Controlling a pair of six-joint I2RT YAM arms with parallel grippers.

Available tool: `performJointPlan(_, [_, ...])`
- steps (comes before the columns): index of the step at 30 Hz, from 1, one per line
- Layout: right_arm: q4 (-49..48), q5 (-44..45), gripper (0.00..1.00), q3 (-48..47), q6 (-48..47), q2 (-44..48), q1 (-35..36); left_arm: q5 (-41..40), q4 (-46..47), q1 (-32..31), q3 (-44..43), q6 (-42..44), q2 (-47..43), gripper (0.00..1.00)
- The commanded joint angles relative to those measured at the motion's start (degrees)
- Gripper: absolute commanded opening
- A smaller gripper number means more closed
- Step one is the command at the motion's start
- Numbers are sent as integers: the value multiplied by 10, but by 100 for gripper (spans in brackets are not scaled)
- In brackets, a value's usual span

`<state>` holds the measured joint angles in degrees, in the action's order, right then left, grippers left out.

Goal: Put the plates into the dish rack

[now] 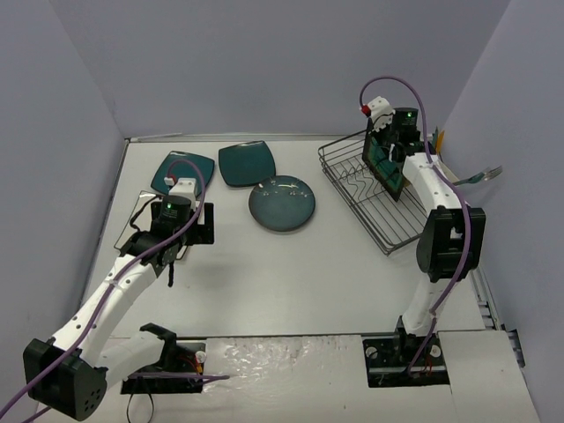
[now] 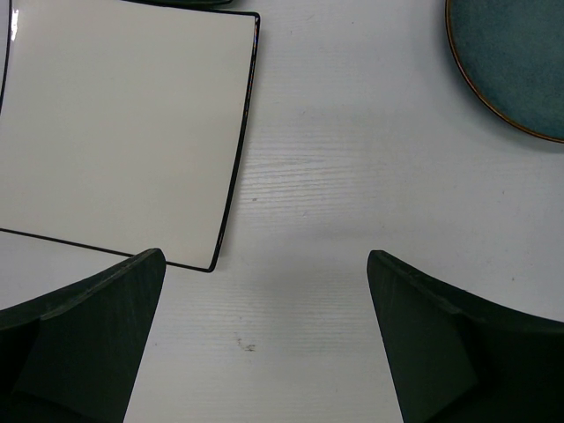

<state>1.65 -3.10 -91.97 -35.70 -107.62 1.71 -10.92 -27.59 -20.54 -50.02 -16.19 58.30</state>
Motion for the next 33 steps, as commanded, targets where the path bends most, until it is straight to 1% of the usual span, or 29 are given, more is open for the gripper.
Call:
performJointPlan(1, [-90, -16, 0, -63, 20, -7, -12, -14, 21, 4, -14, 9, 2, 97])
performJointPlan(5, [-90, -21, 2, -82, 31, -21, -14, -15, 20, 4, -13, 9, 5, 97])
performJointPlan(9, [-90, -14, 9, -88, 40, -34, -14, -14, 19, 4, -14, 8, 10, 97])
performJointPlan(13, [-92, -4, 23, -83, 54, -42, -14, -13, 18, 4, -14, 6, 11, 97])
performJointPlan(16, [-93, 1, 36, -80, 60, -44, -34, -13, 18, 4, -13, 4, 10, 97])
performJointPlan(21, [-93, 7, 46, -75, 76, -36, -42, -2, 17, 4, -14, -2, 12, 97])
performJointPlan(25, [-94, 29, 64, -65, 84, -19, -42, 15, 16, 4, -16, -19, 14, 97])
performJointPlan(26, [-94, 31, 65, -62, 86, -13, -42, 20, 16, 4, -18, -21, 14, 97])
performJointPlan(27, [-94, 43, 68, -59, 93, -2, -42, 24, 18, 4, -19, -31, 14, 97])
performJointPlan(28, [-94, 45, 68, -59, 94, 0, -42, 26, 18, 4, -20, -33, 15, 97])
performJointPlan(30, [-93, 42, 77, -46, 112, 21, -41, 45, 23, 4, -24, -61, 22, 97])
performJointPlan(33, [-93, 36, 86, -27, 151, 63, -39, 62, 37, 4, -30, -102, 38, 97])
